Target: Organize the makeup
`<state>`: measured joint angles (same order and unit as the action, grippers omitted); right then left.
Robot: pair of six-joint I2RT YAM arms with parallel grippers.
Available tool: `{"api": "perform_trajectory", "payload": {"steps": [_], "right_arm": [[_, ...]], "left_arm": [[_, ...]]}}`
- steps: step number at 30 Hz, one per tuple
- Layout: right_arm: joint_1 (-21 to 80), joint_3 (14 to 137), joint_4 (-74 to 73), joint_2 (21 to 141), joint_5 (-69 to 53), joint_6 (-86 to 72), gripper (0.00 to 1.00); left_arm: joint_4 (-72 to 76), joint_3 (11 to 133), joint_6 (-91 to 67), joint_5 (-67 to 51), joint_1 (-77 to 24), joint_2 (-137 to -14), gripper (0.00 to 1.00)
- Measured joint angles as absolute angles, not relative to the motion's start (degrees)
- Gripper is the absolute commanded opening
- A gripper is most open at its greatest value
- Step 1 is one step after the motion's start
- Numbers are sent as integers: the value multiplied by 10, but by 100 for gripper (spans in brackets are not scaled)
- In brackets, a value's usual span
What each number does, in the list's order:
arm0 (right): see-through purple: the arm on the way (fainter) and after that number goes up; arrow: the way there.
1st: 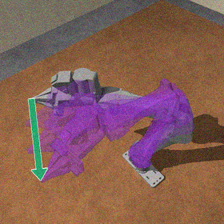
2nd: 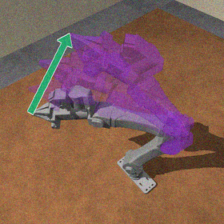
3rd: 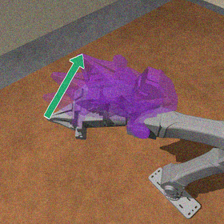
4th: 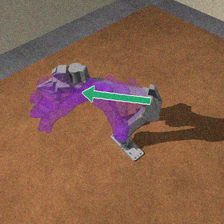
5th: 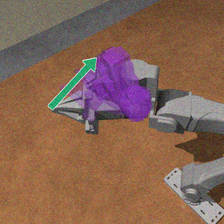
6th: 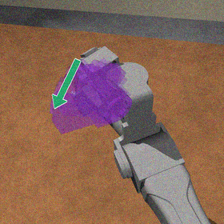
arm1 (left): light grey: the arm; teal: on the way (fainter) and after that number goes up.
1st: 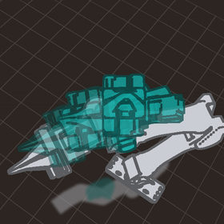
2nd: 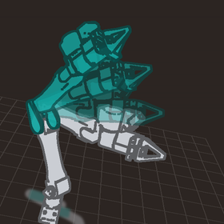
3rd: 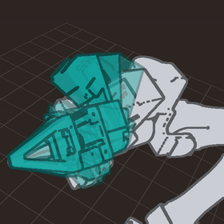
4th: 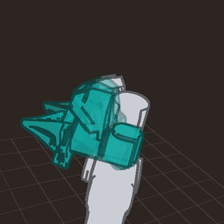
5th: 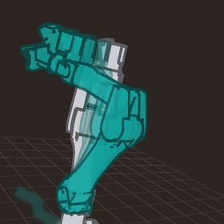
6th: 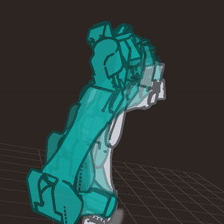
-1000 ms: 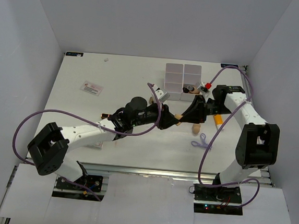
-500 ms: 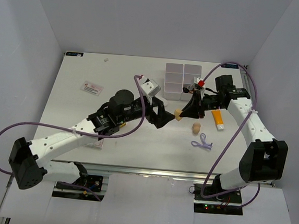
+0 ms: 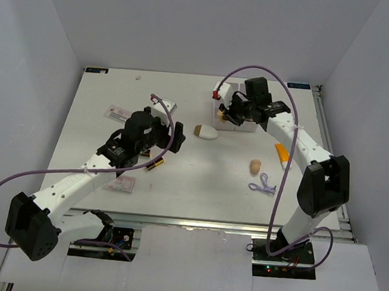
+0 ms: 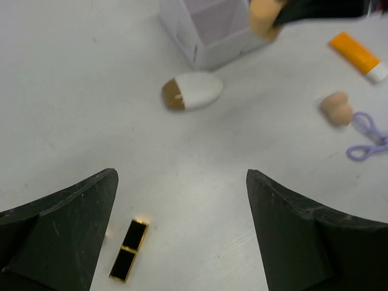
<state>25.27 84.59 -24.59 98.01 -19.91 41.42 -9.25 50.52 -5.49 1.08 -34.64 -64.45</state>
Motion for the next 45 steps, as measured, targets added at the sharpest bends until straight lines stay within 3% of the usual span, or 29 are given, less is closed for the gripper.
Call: {"api": "perform_trajectory", "payload": {"steps": [9, 12, 15, 17, 22, 29, 37, 45], "right_arm": [[267, 928, -210, 1115, -51, 448, 14], [267, 929, -208, 1133, -30, 454, 20], [267, 930, -207, 1144, -19, 456, 32], [267, 930, -206, 1148, -14, 456, 47], [267, 930, -201, 1150, -10, 457, 66], [267, 924, -204, 1130, -18, 448, 73], [260, 892, -245, 985, -106, 411, 76], [162, 692, -287, 788, -251, 309, 76]], "left_arm": [[-120, 480, -41, 10, -343, -646, 98], [-117, 480, -38, 9, -343, -639, 98], [-116, 480, -36, 9, -343, -638, 98], [-116, 479, -35, 9, -343, -638, 98], [-116, 474, -33, 10, -343, -638, 98], [-116, 473, -29, 10, -343, -639, 98], [-116, 473, -28, 10, -343, -639, 98], [-116, 471, -22, -29, -343, -630, 98]]}}
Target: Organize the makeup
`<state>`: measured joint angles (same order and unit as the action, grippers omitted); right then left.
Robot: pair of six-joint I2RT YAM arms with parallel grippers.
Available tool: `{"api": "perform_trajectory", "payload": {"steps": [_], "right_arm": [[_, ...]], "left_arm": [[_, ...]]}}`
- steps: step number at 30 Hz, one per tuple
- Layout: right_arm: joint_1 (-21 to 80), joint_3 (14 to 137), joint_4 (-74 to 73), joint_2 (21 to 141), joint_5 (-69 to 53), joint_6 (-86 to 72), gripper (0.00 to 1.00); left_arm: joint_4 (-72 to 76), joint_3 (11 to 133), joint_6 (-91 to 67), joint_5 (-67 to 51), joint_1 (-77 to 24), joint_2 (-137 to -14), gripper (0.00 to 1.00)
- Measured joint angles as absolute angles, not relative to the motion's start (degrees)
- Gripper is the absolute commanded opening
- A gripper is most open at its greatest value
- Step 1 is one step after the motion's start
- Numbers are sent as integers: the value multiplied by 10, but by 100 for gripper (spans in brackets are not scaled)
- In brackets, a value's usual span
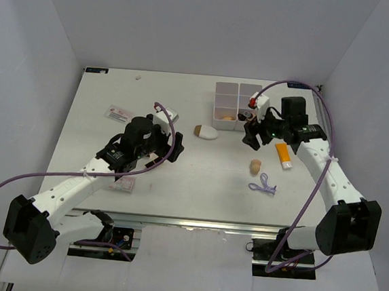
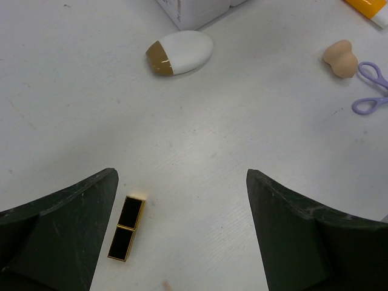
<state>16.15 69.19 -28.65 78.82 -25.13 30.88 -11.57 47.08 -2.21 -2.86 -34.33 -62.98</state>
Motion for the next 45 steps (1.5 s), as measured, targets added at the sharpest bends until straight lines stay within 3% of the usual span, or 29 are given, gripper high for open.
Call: {"api": "perform_trajectory", "payload": {"steps": [6, 11, 19, 34, 42, 45], "right_arm": [[61, 565, -309, 750, -259, 222, 77], [37, 514, -312, 756, -237, 163, 71], [32, 506, -268, 824, -238, 96, 53], [27, 524, -221, 918, -241, 62, 49], [25, 525, -208, 935, -234, 65, 20], [25, 525, -208, 934, -231, 78, 14]], "left_arm": [[-116, 469, -21, -52, -343, -628, 98], [-116, 467, -21, -58, -343, -628, 98], [-116, 465, -19, -60, -343, -628, 98], [-116, 465, -19, -60, -343, -628, 98], [-116, 465, -19, -60, -343, -628, 98], [-116, 465, -19, -60, -343, -628, 98]]}}
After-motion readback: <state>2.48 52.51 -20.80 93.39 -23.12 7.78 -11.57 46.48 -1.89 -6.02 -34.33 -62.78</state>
